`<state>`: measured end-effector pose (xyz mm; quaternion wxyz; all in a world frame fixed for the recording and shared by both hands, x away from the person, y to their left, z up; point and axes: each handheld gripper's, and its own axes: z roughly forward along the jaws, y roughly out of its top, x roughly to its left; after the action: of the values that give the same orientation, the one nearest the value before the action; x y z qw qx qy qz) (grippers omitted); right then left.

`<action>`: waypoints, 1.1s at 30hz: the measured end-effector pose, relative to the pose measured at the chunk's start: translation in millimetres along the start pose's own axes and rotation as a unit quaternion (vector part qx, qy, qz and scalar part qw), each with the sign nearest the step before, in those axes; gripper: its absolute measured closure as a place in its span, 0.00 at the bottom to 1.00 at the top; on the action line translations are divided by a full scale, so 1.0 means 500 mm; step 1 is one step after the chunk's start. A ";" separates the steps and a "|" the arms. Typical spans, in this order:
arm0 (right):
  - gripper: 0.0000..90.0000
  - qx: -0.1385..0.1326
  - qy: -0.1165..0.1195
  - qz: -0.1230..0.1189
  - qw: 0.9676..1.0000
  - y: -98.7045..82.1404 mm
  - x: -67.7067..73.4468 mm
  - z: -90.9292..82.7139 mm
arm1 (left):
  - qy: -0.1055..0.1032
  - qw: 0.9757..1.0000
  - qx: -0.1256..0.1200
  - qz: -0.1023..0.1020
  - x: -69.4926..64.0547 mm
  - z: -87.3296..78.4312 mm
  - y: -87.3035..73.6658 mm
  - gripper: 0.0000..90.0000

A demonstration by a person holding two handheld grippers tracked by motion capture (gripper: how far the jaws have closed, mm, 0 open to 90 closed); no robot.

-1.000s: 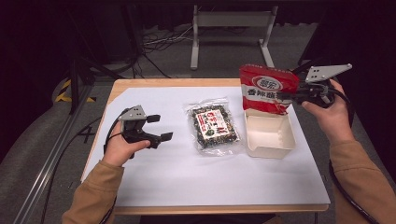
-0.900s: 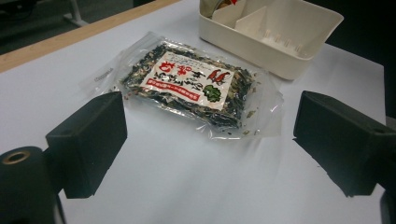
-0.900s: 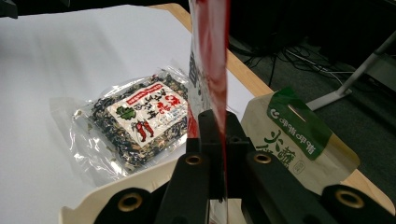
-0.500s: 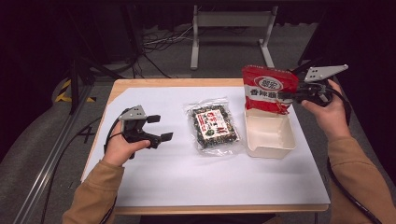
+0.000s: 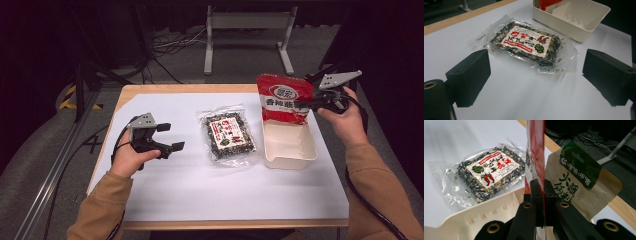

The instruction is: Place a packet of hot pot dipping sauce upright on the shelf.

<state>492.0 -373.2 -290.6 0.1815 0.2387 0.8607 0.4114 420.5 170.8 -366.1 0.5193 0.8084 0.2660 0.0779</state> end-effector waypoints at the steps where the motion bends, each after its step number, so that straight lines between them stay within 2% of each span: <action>1: 0.99 0.001 -0.001 0.001 1.000 -0.002 -0.002 0.002 | 0.000 1.000 0.001 0.000 0.000 0.000 0.000 0.09; 11: 0.99 0.009 -0.013 -0.001 1.000 -0.015 -0.014 0.024 | 0.000 1.000 0.007 0.000 0.000 0.004 -0.001 0.09; 18: 0.99 0.000 -0.013 0.012 1.000 -0.029 -0.021 0.035 | -0.001 1.000 0.011 0.000 -0.001 0.006 -0.002 0.08; 22: 0.99 0.014 -0.013 0.013 1.000 -0.037 -0.020 0.044 | -0.001 1.000 0.012 -0.001 -0.001 0.006 -0.003 0.08; 26: 0.99 0.017 -0.015 0.022 0.999 -0.050 -0.020 0.052 | -0.001 1.000 0.011 0.001 0.000 0.006 -0.003 0.08; 27: 0.99 0.014 -0.019 0.036 0.999 -0.059 -0.024 0.051 | -0.001 1.000 0.012 0.001 0.001 0.006 -0.003 0.08; 33: 0.99 0.021 -0.027 0.053 0.998 -0.079 -0.024 0.050 | -0.002 1.000 0.011 -0.004 -0.001 0.012 -0.004 0.08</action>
<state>504.1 -385.9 -335.8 0.1776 0.2989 0.8502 0.3953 421.9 166.3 -370.6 0.5110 0.8133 0.2690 0.0711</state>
